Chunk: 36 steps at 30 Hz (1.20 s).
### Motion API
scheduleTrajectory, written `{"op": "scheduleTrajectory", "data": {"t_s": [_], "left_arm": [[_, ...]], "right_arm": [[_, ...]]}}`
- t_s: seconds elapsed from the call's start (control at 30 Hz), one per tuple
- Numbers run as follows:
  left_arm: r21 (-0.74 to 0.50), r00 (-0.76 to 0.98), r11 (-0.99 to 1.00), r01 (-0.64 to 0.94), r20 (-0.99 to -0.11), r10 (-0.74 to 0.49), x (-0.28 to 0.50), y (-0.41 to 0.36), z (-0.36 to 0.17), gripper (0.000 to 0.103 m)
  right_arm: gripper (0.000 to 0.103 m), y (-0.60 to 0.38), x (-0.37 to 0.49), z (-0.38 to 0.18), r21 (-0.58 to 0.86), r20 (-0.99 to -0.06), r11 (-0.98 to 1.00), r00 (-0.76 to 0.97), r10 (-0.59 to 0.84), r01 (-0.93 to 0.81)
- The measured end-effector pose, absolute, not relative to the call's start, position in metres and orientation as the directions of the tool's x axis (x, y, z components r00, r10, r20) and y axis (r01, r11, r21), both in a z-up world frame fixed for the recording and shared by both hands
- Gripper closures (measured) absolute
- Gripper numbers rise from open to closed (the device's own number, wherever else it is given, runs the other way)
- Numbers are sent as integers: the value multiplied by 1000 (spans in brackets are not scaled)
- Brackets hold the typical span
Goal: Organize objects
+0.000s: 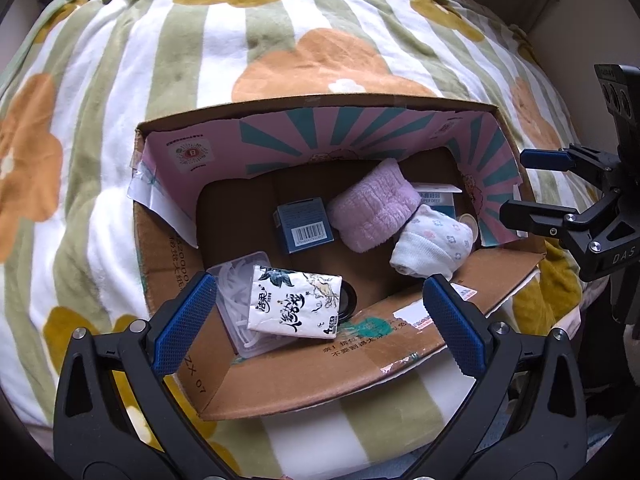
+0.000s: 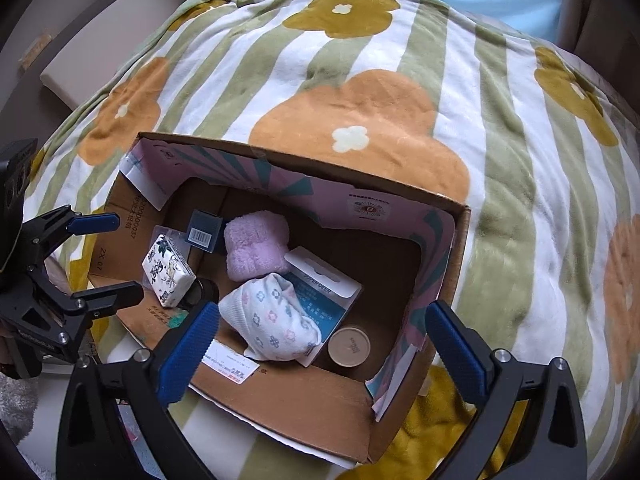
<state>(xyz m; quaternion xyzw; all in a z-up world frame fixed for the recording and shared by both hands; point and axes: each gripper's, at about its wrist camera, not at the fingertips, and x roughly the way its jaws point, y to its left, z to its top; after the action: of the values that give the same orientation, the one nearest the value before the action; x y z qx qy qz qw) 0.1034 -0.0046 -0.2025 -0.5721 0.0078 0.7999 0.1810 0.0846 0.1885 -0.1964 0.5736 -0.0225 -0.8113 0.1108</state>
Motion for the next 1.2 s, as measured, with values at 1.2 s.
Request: {"op": "scheduleTrajectory", "data": {"t_s": [1.2], "left_arm": [[-173, -505, -976, -133, -835, 217, 52, -42, -57, 0]], "right_arm": [[0, 192, 58, -63, 114, -873, -977, -488, -11, -181]]}}
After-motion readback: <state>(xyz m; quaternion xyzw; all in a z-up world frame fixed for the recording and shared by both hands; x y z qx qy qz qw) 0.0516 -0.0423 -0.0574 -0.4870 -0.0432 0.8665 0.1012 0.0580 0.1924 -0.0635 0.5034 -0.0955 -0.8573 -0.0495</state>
